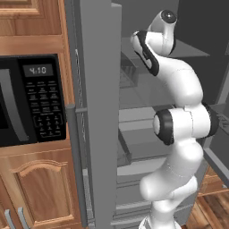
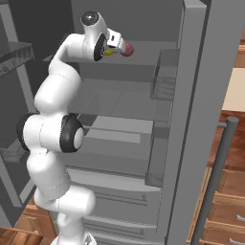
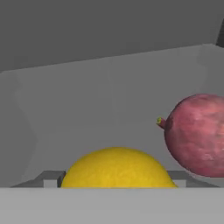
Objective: Grab the lemon and onion from the fridge, place them in the blender, close the lid, and turn on the blender to create a marinade.
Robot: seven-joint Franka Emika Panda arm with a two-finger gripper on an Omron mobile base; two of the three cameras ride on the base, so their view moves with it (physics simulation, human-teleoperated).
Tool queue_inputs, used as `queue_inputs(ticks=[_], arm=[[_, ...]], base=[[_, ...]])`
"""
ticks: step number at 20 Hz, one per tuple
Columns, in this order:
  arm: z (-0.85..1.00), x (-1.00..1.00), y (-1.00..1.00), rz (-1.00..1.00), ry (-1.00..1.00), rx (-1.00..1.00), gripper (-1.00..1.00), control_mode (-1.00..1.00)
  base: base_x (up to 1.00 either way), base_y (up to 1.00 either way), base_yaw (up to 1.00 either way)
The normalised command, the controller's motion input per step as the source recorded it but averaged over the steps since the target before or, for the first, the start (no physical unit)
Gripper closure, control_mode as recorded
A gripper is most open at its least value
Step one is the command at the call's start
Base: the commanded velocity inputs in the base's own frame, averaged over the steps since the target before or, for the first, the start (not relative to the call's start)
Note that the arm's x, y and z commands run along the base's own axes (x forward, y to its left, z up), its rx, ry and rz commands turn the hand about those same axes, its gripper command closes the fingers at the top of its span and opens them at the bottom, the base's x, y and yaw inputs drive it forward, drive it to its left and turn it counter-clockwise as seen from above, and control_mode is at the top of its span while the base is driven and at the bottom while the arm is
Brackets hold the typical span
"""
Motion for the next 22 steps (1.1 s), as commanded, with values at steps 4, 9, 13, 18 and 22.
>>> queue_inputs(ticks=[4, 9, 13, 18, 22], arm=[[0.13, -0.97, 0.00, 0.00, -0.04, 0.00, 1.00, -1.00], [0.00, -1.00, 0.00, 0.00, 0.03, 0.00, 1.00, -1.00], [-0.09, -1.00, 0.00, 0.01, 0.07, 0.00, 1.00, -1.00], [-0.40, -0.70, 0.00, 0.03, 0.08, 0.00, 1.00, -1.00], [-0.61, -0.36, -0.07, 0.00, 0.13, 0.00, 1.00, -1.00]], base=[[0.00, 0.00, 0.00], [0.00, 0.00, 0.00], [0.00, 0.00, 0.00], [0.00, 0.00, 0.00], [0.00, 0.00, 0.00]])
